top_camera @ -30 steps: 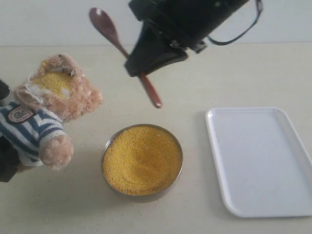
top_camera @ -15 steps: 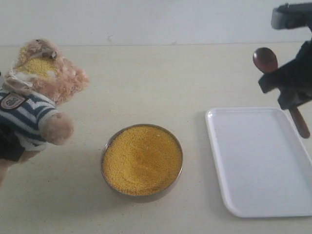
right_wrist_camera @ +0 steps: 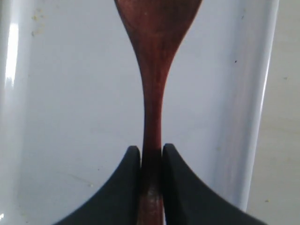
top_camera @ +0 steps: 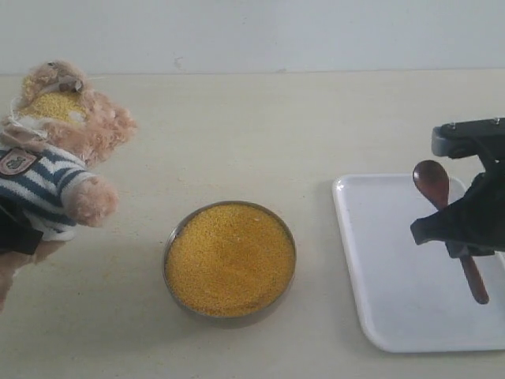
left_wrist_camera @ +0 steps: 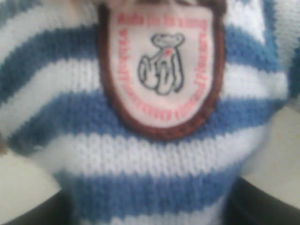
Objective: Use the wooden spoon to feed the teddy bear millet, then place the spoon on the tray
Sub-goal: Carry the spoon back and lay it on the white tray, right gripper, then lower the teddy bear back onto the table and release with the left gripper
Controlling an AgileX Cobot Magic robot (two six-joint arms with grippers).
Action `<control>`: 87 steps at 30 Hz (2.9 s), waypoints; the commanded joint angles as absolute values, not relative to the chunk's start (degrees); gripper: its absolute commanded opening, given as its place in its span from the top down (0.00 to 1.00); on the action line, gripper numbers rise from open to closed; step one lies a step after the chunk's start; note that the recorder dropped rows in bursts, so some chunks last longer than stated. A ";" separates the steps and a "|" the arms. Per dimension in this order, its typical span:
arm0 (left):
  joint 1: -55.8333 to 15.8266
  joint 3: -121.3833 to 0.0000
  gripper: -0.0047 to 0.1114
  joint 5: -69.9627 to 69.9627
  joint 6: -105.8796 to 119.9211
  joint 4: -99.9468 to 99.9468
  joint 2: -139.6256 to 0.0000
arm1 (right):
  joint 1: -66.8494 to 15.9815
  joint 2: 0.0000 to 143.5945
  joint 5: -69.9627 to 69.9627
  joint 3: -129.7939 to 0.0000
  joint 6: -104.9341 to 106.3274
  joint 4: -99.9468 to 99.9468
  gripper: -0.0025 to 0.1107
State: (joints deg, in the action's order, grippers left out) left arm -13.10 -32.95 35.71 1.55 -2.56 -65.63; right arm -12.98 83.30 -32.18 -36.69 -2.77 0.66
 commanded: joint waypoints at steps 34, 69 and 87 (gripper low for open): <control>-13.22 -41.94 0.93 35.92 -6.37 -1.93 -79.28 | -12.57 69.47 -40.40 -43.33 -0.84 -8.78 0.47; -13.22 -49.40 0.19 31.30 -12.05 1.10 -96.74 | -12.57 65.24 -34.37 -38.78 2.64 -15.10 0.47; -13.22 -57.02 0.29 40.23 -12.74 -4.84 -83.14 | -12.57 65.24 -34.74 -38.68 3.17 -15.10 0.54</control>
